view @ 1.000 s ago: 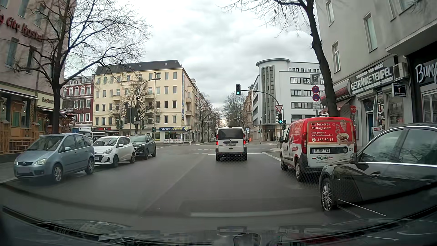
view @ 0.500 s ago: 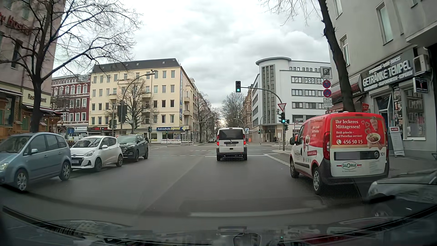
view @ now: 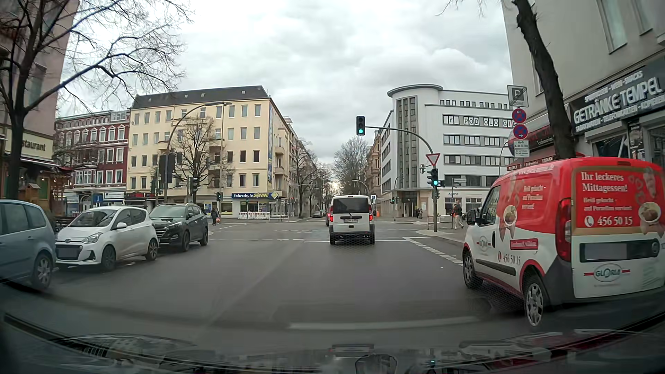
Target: Follow the waypoints while adhering to traffic rules and regulations
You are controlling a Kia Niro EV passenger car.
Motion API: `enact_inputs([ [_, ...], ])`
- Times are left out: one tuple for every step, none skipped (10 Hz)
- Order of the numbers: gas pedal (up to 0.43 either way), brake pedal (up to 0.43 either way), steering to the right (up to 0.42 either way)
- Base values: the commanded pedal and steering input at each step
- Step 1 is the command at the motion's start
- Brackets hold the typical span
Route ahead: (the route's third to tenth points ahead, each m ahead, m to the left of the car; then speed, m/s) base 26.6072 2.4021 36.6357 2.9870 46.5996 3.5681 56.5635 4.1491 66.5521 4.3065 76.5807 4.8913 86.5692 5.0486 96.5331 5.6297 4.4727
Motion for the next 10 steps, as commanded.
enact_inputs([
  [0.177, 0.012, 0.020],
  [0.177, 0.012, 0.019],
  [0.177, 0.012, 0.018],
  [0.177, 0.012, 0.018],
  [0.150, 0.012, 0.018],
  [0.150, 0.012, 0.018],
  [0.150, 0.012, 0.018],
  [0.150, 0.012, 0.021],
  [0.150, 0.012, 0.023],
  [0.157, 0.012, 0.023],
])
